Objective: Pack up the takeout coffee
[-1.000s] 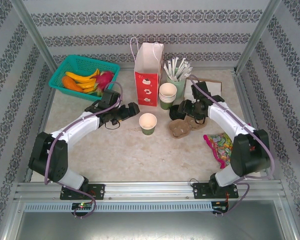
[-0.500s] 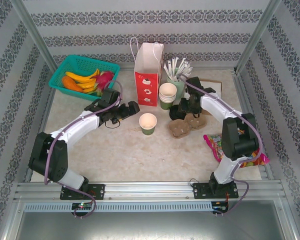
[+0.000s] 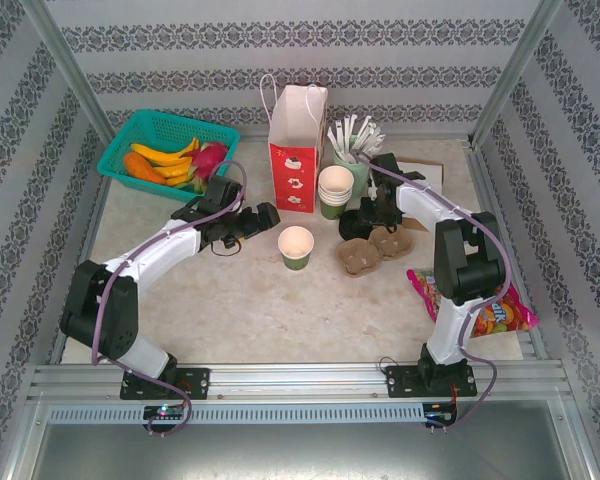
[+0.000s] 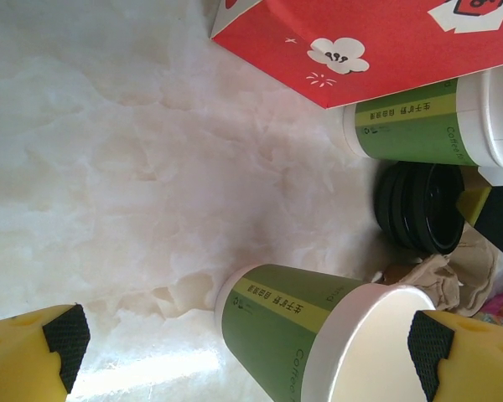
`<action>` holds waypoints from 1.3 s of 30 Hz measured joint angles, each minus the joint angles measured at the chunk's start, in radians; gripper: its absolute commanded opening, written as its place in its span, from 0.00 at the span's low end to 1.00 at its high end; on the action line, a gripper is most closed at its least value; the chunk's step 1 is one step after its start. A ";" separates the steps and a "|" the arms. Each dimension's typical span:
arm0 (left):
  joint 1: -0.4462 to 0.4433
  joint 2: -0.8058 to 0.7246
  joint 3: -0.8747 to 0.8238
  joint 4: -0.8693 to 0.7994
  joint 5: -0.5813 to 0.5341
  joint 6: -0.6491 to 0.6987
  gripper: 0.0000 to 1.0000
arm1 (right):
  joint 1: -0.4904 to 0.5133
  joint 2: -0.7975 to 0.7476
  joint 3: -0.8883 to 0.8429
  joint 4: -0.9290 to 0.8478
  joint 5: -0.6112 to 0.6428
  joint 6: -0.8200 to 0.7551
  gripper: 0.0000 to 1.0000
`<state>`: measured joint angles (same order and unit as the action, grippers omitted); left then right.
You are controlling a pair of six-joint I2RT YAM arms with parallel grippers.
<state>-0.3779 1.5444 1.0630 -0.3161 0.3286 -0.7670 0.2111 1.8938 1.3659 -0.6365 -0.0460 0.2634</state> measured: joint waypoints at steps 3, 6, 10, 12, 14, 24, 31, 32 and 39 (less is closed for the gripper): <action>0.000 0.006 0.006 -0.008 0.000 0.000 1.00 | 0.000 0.011 0.001 0.001 -0.006 -0.005 0.35; 0.000 0.011 0.009 -0.012 0.000 0.000 1.00 | 0.000 0.026 0.008 0.001 -0.008 -0.008 0.33; 0.000 0.016 0.009 -0.015 0.000 0.000 1.00 | 0.000 0.033 0.010 0.002 -0.008 -0.012 0.24; 0.000 0.017 0.009 -0.015 0.000 0.000 1.00 | 0.000 0.033 0.011 0.002 -0.006 -0.016 0.21; 0.000 0.017 0.009 -0.015 0.000 0.000 1.00 | 0.000 0.033 0.010 0.002 -0.002 -0.024 0.19; 0.000 0.017 0.009 -0.012 0.012 0.001 1.00 | 0.008 -0.121 -0.086 0.052 0.097 -0.055 0.12; 0.000 0.016 0.009 0.014 0.024 0.008 1.00 | 0.042 -0.176 -0.136 0.111 0.183 -0.062 0.12; 0.000 0.014 0.009 0.016 0.024 0.008 0.99 | 0.047 -0.180 -0.143 0.115 0.190 -0.062 0.12; 0.000 -0.019 -0.006 0.025 0.031 0.023 1.00 | 0.053 -0.183 -0.150 0.157 0.184 -0.058 0.12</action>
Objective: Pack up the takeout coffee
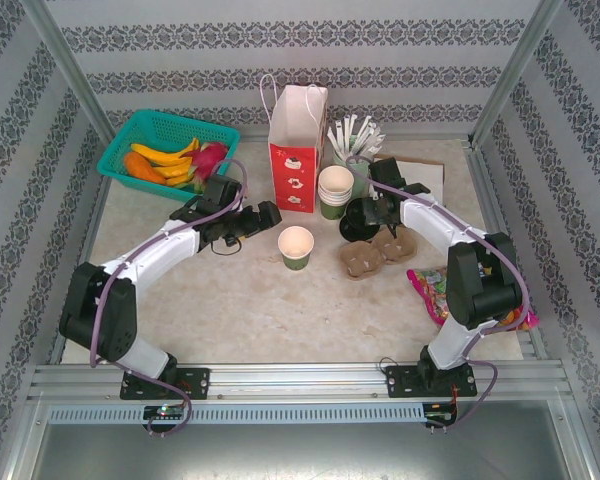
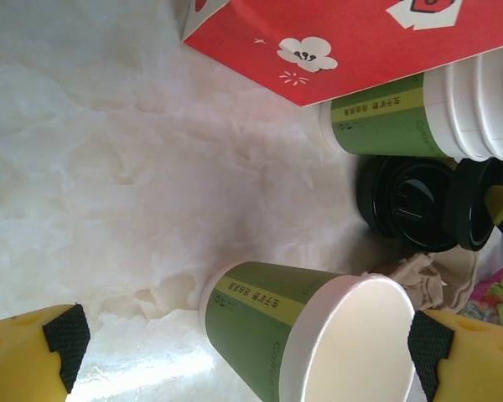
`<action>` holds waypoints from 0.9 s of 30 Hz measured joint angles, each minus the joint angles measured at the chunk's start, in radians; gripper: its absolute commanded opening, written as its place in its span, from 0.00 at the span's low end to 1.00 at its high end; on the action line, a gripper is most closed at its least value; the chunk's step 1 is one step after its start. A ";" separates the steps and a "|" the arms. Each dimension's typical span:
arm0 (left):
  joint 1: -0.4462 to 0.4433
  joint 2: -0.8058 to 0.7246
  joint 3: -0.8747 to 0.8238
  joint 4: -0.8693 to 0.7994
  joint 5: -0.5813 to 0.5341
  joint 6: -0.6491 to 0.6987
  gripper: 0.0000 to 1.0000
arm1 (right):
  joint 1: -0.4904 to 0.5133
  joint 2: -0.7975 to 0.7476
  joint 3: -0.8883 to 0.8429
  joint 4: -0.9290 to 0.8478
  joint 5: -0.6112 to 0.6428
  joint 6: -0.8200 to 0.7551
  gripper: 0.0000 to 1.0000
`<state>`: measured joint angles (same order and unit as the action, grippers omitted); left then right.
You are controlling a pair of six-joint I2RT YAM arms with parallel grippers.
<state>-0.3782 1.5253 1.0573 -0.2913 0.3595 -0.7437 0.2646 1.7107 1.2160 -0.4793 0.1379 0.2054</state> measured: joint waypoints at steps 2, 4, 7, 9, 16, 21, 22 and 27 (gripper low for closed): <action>0.000 -0.008 -0.005 0.004 0.003 0.005 1.00 | 0.000 0.000 -0.007 0.018 -0.009 0.005 0.12; -0.001 -0.019 -0.014 0.015 0.008 0.013 1.00 | 0.000 0.000 -0.021 0.034 -0.014 0.008 0.12; -0.006 -0.029 -0.014 0.023 0.024 0.042 1.00 | 0.009 -0.016 -0.059 0.066 -0.014 0.007 0.12; -0.017 -0.032 -0.008 0.024 0.029 0.073 1.00 | 0.028 -0.048 -0.089 0.077 0.003 -0.002 0.12; -0.097 -0.030 0.119 -0.005 0.028 0.191 0.98 | 0.192 -0.262 -0.173 0.151 0.161 -0.068 0.11; -0.158 -0.030 0.156 0.044 0.010 0.216 0.92 | 0.280 -0.350 -0.188 0.183 0.285 -0.024 0.11; -0.174 -0.030 0.156 0.057 0.001 0.215 0.91 | 0.297 -0.362 -0.192 0.185 0.313 -0.006 0.12; -0.237 -0.030 0.156 0.129 -0.059 0.198 0.84 | 0.372 -0.401 -0.198 0.200 0.422 0.098 0.12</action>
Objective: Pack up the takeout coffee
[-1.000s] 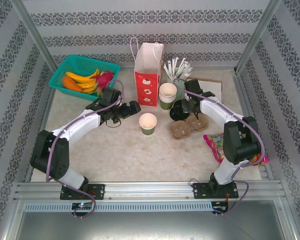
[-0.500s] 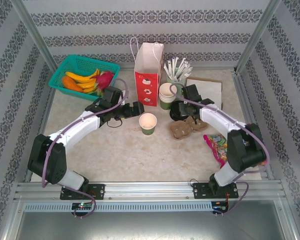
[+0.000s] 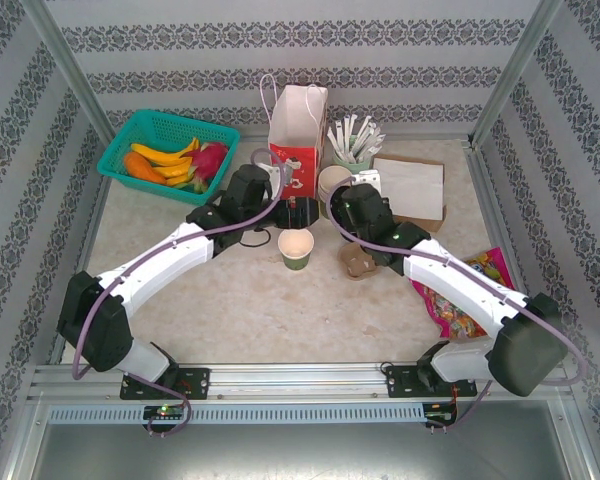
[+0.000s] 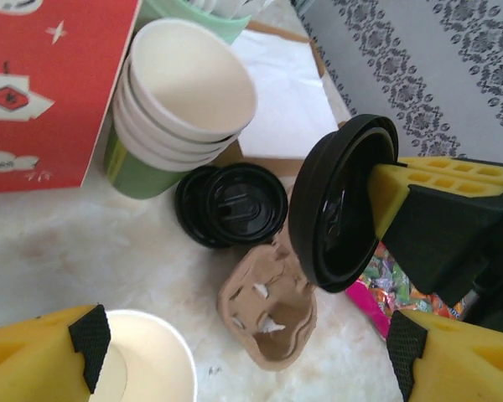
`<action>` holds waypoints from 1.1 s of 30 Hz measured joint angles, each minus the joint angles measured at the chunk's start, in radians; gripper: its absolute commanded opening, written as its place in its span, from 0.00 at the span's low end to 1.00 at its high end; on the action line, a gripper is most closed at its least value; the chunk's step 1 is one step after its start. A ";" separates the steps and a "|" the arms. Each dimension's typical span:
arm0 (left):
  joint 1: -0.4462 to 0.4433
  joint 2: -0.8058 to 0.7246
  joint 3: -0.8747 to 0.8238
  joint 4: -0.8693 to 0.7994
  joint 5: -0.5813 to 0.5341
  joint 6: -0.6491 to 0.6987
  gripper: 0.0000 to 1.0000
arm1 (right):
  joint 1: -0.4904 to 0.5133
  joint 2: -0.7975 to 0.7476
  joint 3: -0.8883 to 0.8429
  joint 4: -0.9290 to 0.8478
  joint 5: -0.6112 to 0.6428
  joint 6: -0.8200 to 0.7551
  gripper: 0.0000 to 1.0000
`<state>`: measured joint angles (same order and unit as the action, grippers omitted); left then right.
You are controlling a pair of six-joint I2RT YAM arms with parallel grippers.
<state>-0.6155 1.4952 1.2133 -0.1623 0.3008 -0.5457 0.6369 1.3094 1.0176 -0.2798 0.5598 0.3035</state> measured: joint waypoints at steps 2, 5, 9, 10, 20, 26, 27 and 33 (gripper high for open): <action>-0.012 0.000 0.000 0.031 -0.021 -0.015 0.82 | 0.019 -0.005 0.000 0.015 0.029 0.034 0.12; -0.014 0.002 0.003 0.063 -0.043 -0.031 0.77 | 0.035 -0.005 0.000 0.034 0.061 0.070 0.12; -0.016 0.028 0.029 0.067 -0.077 -0.037 0.71 | 0.049 -0.004 0.003 0.047 0.087 0.097 0.12; -0.018 0.040 0.038 0.067 -0.088 -0.039 0.70 | 0.053 -0.001 0.008 0.046 0.091 0.103 0.12; -0.051 0.106 0.070 0.074 -0.097 -0.040 0.50 | 0.075 0.050 0.066 0.054 0.106 0.117 0.12; -0.052 0.117 0.081 0.073 -0.113 -0.038 0.31 | 0.081 0.058 0.071 0.053 0.105 0.121 0.12; -0.052 0.121 0.086 0.073 -0.113 -0.038 0.28 | 0.081 0.058 0.072 0.053 0.105 0.123 0.12; -0.052 0.133 0.103 0.074 -0.124 -0.027 0.10 | 0.081 0.058 0.079 0.053 0.096 0.148 0.16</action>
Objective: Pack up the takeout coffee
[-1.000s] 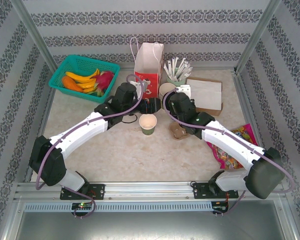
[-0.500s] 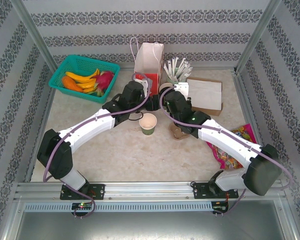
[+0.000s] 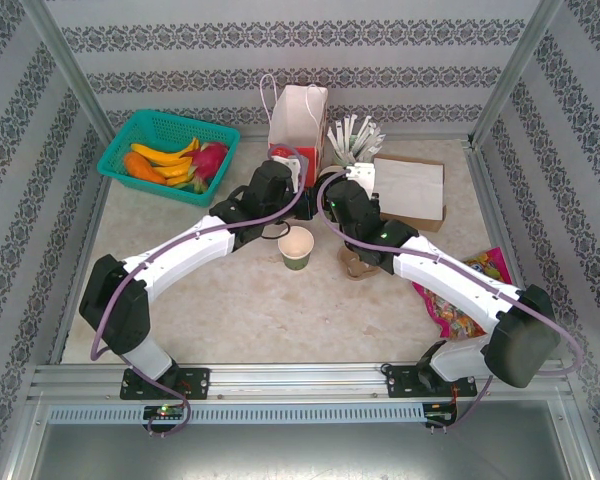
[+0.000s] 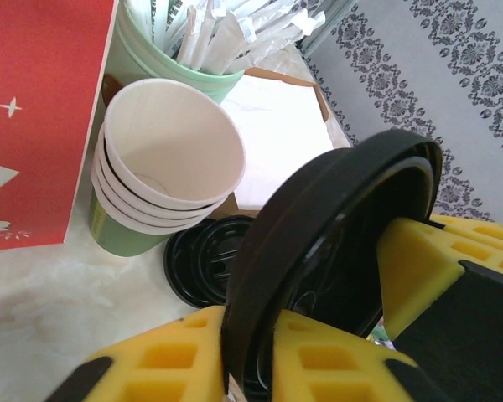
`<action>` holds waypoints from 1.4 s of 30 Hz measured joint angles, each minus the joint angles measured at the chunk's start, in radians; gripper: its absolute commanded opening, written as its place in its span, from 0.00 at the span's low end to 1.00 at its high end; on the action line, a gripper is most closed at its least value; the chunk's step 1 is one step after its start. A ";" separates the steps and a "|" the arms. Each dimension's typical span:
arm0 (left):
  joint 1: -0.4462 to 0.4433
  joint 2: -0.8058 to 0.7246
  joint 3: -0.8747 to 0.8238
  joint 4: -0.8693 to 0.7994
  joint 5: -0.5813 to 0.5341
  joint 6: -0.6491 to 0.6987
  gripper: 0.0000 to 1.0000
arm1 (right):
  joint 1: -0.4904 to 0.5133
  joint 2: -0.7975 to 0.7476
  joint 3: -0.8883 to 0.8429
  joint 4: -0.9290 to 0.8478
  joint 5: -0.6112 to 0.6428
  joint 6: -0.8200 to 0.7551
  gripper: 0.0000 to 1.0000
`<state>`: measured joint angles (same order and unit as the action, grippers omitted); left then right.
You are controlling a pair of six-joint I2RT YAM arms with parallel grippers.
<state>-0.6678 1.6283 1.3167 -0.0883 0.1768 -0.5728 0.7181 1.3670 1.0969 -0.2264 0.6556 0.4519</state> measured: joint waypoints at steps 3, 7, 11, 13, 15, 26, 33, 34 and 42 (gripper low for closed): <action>0.000 0.000 0.001 -0.001 -0.030 0.025 0.00 | 0.000 -0.006 0.000 0.000 -0.014 0.020 0.28; 0.000 0.000 0.018 -0.001 -0.062 0.100 0.00 | -0.010 -0.040 0.000 -0.003 -0.078 0.045 0.57; 0.000 -0.007 0.026 0.050 -0.093 0.208 0.00 | -0.087 -0.119 -0.003 -0.007 -0.261 0.210 0.97; -0.001 -0.019 0.010 0.127 -0.109 0.271 0.00 | -0.122 -0.164 -0.011 0.005 -0.357 0.307 0.98; -0.001 -0.031 -0.003 0.201 -0.127 0.337 0.00 | -0.134 -0.196 -0.013 0.019 -0.429 0.397 0.98; 0.000 0.020 0.031 0.460 -0.183 0.590 0.00 | -0.133 -0.331 -0.068 0.234 -0.587 0.910 0.95; 0.000 0.037 0.031 0.557 -0.218 0.641 0.00 | -0.133 -0.326 -0.068 0.341 -0.605 1.096 0.88; 0.000 0.037 0.031 0.562 -0.217 0.640 0.00 | -0.133 -0.324 -0.071 0.361 -0.604 1.126 0.87; 0.000 0.037 0.029 0.652 -0.225 0.629 0.00 | -0.120 -0.254 -0.185 0.637 -0.522 1.308 0.70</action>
<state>-0.6678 1.6657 1.3457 0.5632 -0.0479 0.0566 0.5983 1.1126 0.9119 0.4103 0.1333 1.7596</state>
